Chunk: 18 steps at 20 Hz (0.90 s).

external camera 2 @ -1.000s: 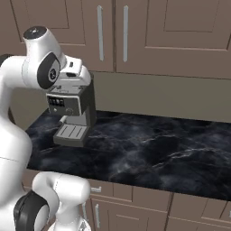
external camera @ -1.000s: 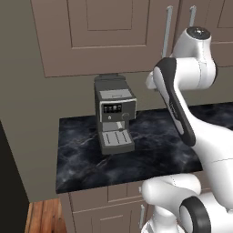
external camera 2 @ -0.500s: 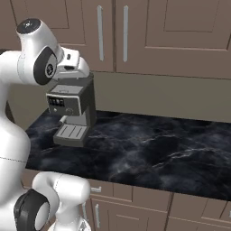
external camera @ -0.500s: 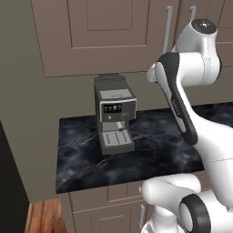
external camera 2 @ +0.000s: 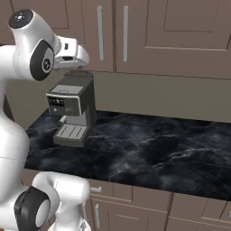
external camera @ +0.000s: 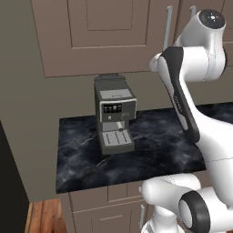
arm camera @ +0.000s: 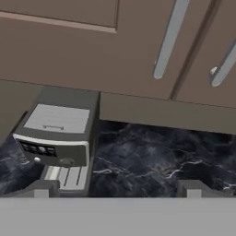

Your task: Move the bowls from the cabinet to the plates on the dining table.

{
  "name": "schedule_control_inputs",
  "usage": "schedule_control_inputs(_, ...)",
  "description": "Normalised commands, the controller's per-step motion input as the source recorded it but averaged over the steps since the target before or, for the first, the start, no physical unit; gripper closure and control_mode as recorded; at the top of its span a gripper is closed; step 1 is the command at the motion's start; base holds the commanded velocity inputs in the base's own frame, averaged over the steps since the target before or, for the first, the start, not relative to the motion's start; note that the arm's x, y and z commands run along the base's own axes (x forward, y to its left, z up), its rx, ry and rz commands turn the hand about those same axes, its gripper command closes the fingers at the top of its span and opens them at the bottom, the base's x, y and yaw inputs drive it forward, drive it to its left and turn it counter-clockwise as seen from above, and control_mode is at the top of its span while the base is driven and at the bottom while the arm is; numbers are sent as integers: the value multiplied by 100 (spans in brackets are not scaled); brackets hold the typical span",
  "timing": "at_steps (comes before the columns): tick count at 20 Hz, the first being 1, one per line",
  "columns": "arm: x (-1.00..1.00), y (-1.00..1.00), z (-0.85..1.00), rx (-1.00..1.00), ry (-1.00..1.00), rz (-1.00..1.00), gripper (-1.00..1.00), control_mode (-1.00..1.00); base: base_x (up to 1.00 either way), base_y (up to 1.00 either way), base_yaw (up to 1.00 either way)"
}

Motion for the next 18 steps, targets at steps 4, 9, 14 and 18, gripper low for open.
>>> schedule_control_inputs(4,4,-13,34,-3,-11,-1,-100,-100,0,0,0)
schedule_control_inputs(9,7,-19,30,-1,-11,-1,-100,-100,0,0,0)
schedule_control_inputs(14,10,-18,25,0,-9,-1,-100,-100,0,0,0)
schedule_control_inputs(18,16,-13,12,0,-9,0,-100,-100,0,0,0)
